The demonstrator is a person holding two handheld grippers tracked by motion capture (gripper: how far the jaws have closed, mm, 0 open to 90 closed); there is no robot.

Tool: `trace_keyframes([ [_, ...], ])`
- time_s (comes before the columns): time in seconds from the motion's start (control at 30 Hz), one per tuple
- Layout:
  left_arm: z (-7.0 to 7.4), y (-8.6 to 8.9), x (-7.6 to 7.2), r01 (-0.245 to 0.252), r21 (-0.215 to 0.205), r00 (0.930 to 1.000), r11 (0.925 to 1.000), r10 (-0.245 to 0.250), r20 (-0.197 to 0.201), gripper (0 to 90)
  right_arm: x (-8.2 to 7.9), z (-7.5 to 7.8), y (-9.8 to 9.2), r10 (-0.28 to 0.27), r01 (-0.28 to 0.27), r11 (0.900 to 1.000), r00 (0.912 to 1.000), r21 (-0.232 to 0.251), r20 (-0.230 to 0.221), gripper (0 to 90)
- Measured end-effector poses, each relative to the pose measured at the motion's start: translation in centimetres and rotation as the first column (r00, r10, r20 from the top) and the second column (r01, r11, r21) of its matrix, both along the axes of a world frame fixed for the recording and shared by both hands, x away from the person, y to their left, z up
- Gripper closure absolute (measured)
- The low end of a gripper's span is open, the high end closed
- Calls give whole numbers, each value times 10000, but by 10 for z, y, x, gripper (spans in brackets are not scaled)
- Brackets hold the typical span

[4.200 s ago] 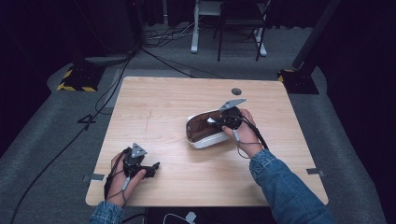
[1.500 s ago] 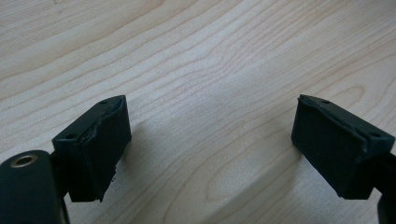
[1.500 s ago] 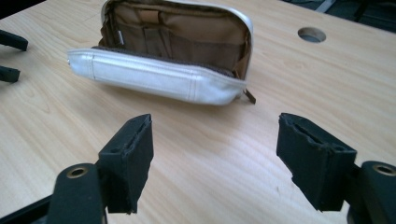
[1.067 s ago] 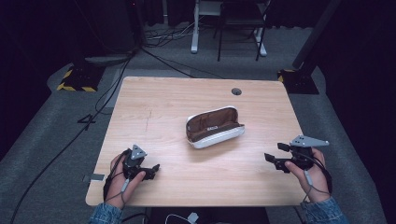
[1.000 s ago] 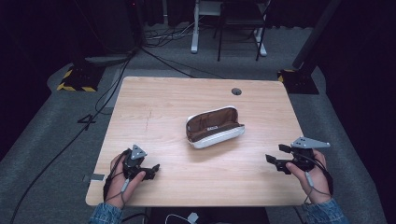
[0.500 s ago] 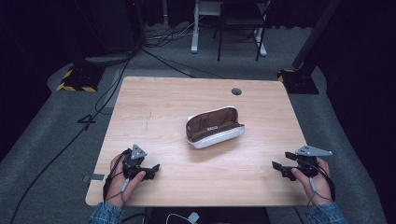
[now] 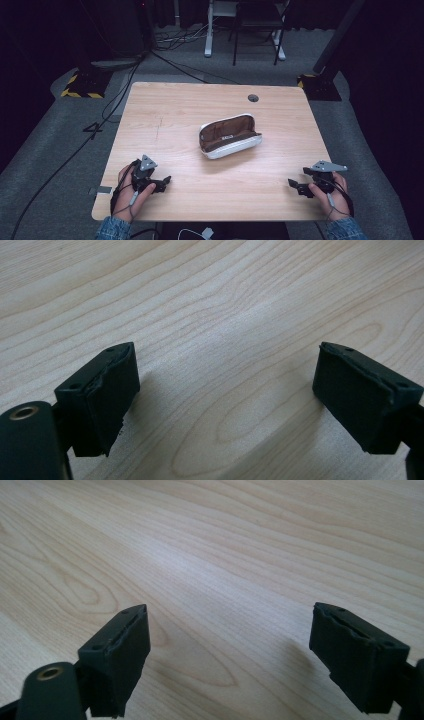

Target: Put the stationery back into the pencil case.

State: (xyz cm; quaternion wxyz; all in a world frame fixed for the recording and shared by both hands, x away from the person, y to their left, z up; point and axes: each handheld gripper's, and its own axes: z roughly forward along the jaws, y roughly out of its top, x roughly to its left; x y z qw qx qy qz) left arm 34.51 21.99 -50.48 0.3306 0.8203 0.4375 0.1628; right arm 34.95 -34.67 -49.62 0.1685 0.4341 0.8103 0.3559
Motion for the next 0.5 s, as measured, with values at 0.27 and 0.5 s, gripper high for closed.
trace_keyframes([
  [0.27, 0, 0, 1, 42, 4, 10000, 10000, -42, -43, 113, 0, -7, 3, -39, 48, 9995, 9996, -328, 277, 155],
  [0.5, 0, -1, 2, 29, -19, 10000, 10000, -29, -42, 111, 0, -8, 3, -9, 19, 9997, 9994, -263, 356, 148],
])
